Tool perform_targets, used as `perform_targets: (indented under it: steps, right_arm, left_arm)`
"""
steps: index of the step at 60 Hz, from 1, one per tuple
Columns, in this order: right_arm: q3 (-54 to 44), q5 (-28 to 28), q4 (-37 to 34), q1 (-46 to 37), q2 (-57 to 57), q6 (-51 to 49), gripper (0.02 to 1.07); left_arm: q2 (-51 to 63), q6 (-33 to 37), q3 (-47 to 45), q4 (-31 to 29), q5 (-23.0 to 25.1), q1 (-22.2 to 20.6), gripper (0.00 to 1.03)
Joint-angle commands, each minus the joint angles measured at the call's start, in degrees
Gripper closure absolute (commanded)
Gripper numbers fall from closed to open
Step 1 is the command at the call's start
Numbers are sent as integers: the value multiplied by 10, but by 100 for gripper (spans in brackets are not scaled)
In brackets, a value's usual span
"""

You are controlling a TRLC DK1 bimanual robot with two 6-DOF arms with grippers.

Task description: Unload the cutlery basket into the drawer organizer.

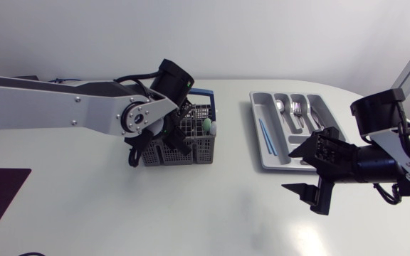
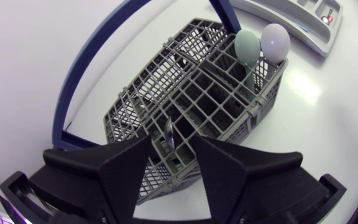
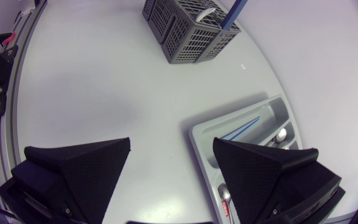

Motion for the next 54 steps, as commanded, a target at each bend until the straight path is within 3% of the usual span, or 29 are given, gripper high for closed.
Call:
perform_targets:
  steps: [1, 16, 20, 23, 27, 54]
  right_arm:
    - [-14, -3, 6, -6, -3, -7, 11]
    - [-17, -6, 6, -12, -3, -12, 11]
    - [-18, -6, 6, -14, -3, -13, 11]
    - [-18, -6, 6, -14, -3, -14, 11]
    - [-18, -7, 6, -14, -3, -14, 11]
    - [-24, -7, 6, -9, -1, -11, 11]
  left_arm:
    - [15, -8, 16, 7, -5, 7, 55]
    - [27, -5, 18, 25, -5, 15, 61]
    - [29, -4, 18, 26, -5, 15, 67]
    - [33, -1, 19, 27, -5, 14, 87]
    - [33, 0, 18, 28, -5, 13, 100]
    - [9, 2, 0, 30, -5, 12, 100]
